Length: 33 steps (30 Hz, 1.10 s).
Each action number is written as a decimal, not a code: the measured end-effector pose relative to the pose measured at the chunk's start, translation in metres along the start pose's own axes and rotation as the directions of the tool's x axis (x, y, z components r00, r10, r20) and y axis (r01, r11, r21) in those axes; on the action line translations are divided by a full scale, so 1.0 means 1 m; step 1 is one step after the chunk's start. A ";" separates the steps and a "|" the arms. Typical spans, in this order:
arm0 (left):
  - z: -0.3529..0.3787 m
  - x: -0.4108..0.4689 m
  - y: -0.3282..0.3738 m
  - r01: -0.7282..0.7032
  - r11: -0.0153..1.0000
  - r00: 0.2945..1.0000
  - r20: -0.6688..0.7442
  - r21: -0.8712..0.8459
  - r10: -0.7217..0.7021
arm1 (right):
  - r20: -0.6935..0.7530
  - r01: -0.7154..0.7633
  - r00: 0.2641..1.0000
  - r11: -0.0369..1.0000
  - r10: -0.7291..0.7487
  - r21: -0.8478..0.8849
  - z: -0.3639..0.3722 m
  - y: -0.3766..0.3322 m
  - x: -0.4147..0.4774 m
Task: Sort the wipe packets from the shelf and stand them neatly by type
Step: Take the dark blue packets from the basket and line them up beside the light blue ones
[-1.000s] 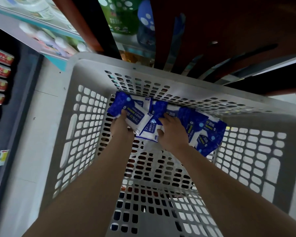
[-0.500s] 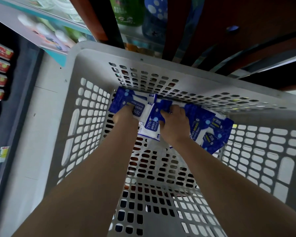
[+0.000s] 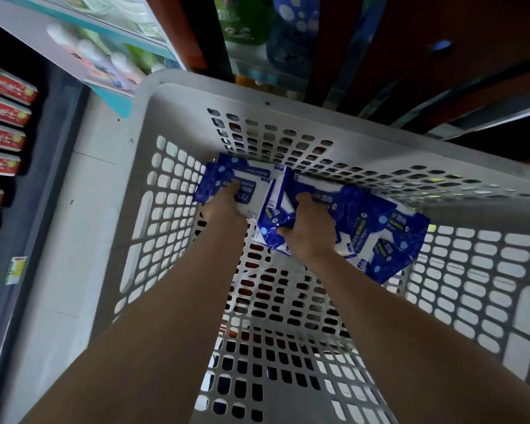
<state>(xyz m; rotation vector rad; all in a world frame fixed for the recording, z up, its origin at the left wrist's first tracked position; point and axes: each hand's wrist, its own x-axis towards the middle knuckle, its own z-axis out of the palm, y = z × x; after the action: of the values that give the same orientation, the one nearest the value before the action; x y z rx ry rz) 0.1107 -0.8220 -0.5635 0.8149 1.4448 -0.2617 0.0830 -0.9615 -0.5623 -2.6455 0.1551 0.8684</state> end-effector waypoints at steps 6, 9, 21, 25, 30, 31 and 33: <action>-0.006 -0.008 0.008 0.023 0.999 0.998 0.057 0.032 -0.025 | 0.041 -0.131 0.991 0.949 0.124 0.288 -0.014 0.015 -0.008; -0.019 -0.019 0.000 0.019 1.000 0.999 0.046 -0.002 -0.018 | 0.092 -0.240 0.971 0.924 0.222 0.299 -0.026 0.027 -0.019; -0.072 -0.045 -0.031 -0.111 0.906 0.985 -0.078 0.409 0.156 | 0.129 -0.156 0.984 0.954 0.127 0.255 -0.041 0.023 -0.034; -0.078 -0.046 -0.029 -0.195 0.784 0.970 -0.004 0.589 0.244 | 0.031 0.149 0.989 0.950 -0.147 -0.273 -0.047 0.015 -0.035; -0.083 -0.041 -0.023 -0.277 0.462 0.951 0.173 0.842 0.256 | 0.192 0.485 0.863 0.661 -0.467 -0.573 -0.039 -0.012 -0.020; -0.084 -0.039 -0.023 -0.290 0.402 0.947 0.201 0.869 0.250 | 0.218 0.526 0.836 0.619 -0.504 -0.583 -0.036 -0.017 -0.015; -0.087 -0.039 -0.022 -0.301 0.271 0.938 0.232 0.914 0.259 | 0.286 0.599 0.786 0.559 -0.549 -0.573 -0.026 -0.025 -0.003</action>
<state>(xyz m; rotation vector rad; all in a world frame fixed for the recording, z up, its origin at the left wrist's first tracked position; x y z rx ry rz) 0.0242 -0.7949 -0.5267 2.0248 0.9503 -0.9088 0.1002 -0.9479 -0.5334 -2.9057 -1.1949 0.8720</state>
